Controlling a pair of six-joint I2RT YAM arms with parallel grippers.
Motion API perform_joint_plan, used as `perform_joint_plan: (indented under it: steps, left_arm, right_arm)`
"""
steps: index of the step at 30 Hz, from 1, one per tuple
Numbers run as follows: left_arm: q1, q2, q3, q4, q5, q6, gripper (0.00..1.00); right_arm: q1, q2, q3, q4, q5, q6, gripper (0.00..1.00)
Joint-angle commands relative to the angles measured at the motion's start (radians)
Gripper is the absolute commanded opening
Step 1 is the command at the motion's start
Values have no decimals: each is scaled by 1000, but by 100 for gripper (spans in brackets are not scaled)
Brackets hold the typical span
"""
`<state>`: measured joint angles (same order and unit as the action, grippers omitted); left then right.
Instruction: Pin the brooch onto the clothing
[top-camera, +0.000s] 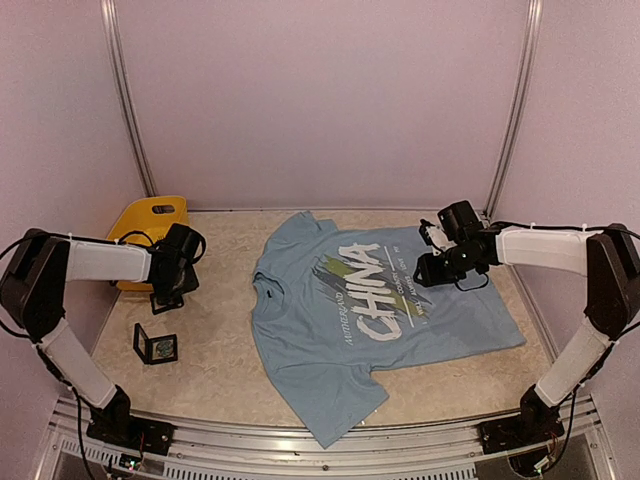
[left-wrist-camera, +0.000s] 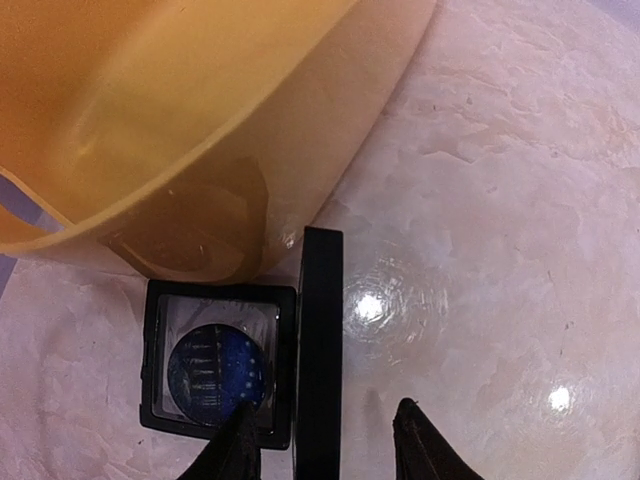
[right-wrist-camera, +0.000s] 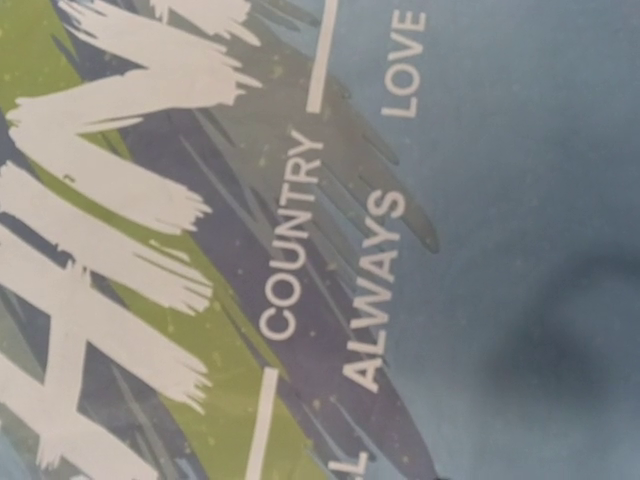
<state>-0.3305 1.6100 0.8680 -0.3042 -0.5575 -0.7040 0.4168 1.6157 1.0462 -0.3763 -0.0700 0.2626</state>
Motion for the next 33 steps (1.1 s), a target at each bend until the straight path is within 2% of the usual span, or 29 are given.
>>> perform_joint_plan:
  steps: [1, 8, 12, 20, 26, 33]
  left_arm:
    - [3, 29, -3, 48, -21, 26, 41]
    - [3, 64, 15, 55, -56, 52, 37]
    - [0, 73, 18, 57, -60, 60, 22]
    - [-13, 68, -2, 61, -55, 61, 10]
    - [-65, 50, 11, 27, -86, 68, 0]
    - [-155, 46, 60, -28, -125, 84, 0]
  right_arm:
    - [12, 6, 13, -25, 8, -2, 44]
    - [14, 10, 27, -37, 7, -7, 44]
    - [16, 10, 30, -45, 15, -10, 44]
    - [17, 15, 34, -47, 15, -10, 44]
    - [19, 13, 40, -52, 16, -13, 44]
    - [20, 12, 47, -55, 13, -14, 44]
